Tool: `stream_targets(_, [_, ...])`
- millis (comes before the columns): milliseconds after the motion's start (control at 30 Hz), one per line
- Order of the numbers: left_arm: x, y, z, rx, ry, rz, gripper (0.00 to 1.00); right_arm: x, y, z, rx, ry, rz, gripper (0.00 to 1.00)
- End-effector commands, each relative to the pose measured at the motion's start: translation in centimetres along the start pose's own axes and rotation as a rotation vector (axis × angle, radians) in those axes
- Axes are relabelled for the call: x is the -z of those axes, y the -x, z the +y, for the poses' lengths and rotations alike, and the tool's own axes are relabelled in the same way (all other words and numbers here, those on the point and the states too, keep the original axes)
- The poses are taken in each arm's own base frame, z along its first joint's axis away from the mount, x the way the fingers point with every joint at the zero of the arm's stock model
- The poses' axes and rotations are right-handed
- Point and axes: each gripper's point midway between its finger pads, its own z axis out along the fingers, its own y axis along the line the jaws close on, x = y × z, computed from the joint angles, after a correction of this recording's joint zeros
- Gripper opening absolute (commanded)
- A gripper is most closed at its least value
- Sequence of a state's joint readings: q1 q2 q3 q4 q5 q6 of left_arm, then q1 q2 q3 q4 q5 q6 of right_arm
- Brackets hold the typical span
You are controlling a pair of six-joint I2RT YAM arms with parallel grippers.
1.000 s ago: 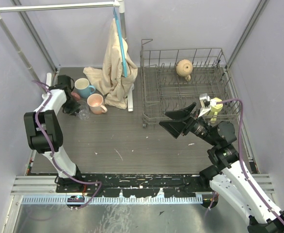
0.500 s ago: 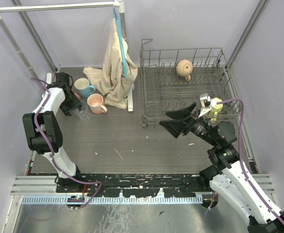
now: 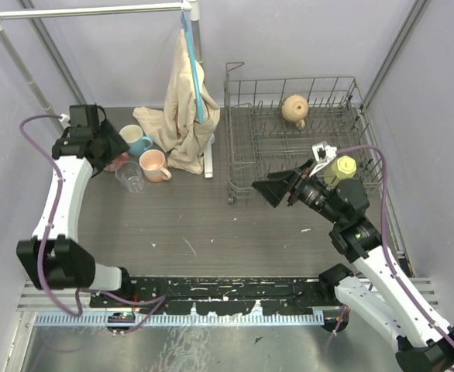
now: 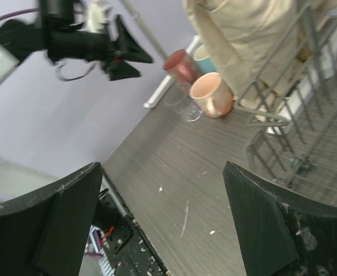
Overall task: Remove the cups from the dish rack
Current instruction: Place the cup at the center of the board.
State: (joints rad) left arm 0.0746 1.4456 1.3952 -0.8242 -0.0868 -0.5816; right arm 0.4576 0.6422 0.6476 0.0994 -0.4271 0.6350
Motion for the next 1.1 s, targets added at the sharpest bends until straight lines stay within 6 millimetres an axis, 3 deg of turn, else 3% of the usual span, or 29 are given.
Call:
stream_targets(0, [4.3, -1.3, -4.6, -0.053, -0.168, -0.082, 0.71, -0.6, 3.1, -2.1, 0.072, -0.185, -0.033, 0.92])
stream_targets(100, [7.1, -3.2, -7.5, -0.108, -0.272, -0.127, 0.71, -0.9, 3.9, -3.3, 0.082, -0.265, -0.025, 0.92])
stream_targets(233, [9.2, -7.0, -10.7, -0.174, -0.388, -0.125, 0.71, -1.3, 5.4, -5.6, 0.111, -0.411, -0.03, 0.92])
stream_targets(333, [9.8, -10.4, -12.5, -0.238, -0.458, -0.101, 0.72, -1.2, 7.0, -7.8, 0.135, -0.55, -0.033, 0.92])
stream_targets(500, [9.3, -14.4, -13.0, -0.3, -0.512, -0.064, 0.73, -0.1, 9.8, -11.3, 0.172, -0.781, -0.001, 0.92])
stream_targets(633, [9.0, -15.9, -12.7, -0.325, -0.553, -0.051, 0.73, 1.9, 11.9, -14.4, 0.186, -0.978, -0.005, 0.92])
stream_targets(833, [10.1, -15.7, -11.6, -0.358, -0.593, -0.09, 0.77, 6.3, 13.8, -19.6, 0.192, -1.259, 0.044, 0.92])
stream_targets(1067, [11.3, -15.7, -11.2, -0.353, -0.65, -0.113, 0.79, 10.1, 12.8, -24.3, 0.146, -1.427, 0.144, 0.92])
